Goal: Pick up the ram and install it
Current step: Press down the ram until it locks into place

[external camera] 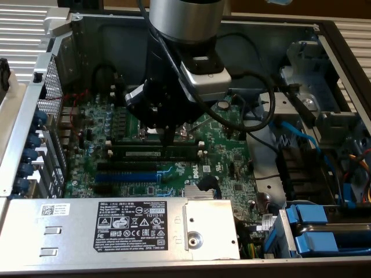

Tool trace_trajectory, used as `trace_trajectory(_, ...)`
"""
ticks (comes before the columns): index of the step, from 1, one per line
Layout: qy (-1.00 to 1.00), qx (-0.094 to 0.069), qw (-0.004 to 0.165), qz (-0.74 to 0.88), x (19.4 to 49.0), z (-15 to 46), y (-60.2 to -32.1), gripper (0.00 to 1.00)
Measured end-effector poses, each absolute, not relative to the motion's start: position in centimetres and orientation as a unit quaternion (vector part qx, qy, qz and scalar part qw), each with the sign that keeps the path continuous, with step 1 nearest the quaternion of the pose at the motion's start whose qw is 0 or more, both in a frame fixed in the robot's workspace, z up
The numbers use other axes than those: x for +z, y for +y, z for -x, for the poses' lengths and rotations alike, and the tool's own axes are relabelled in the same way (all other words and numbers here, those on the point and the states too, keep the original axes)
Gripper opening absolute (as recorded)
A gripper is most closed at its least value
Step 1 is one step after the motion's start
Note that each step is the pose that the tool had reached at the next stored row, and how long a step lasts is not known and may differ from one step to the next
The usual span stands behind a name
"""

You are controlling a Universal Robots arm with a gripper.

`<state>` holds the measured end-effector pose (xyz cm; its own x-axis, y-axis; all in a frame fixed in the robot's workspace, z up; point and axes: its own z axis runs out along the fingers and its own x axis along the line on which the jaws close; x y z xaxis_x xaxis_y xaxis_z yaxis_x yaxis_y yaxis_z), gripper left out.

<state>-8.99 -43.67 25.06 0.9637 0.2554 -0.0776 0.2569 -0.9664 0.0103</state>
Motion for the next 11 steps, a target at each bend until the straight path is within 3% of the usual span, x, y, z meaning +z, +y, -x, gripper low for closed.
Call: trace_trajectory(11,0.129,-0.038,0.01,-0.991,25.67,8.99,-43.67,0.11)
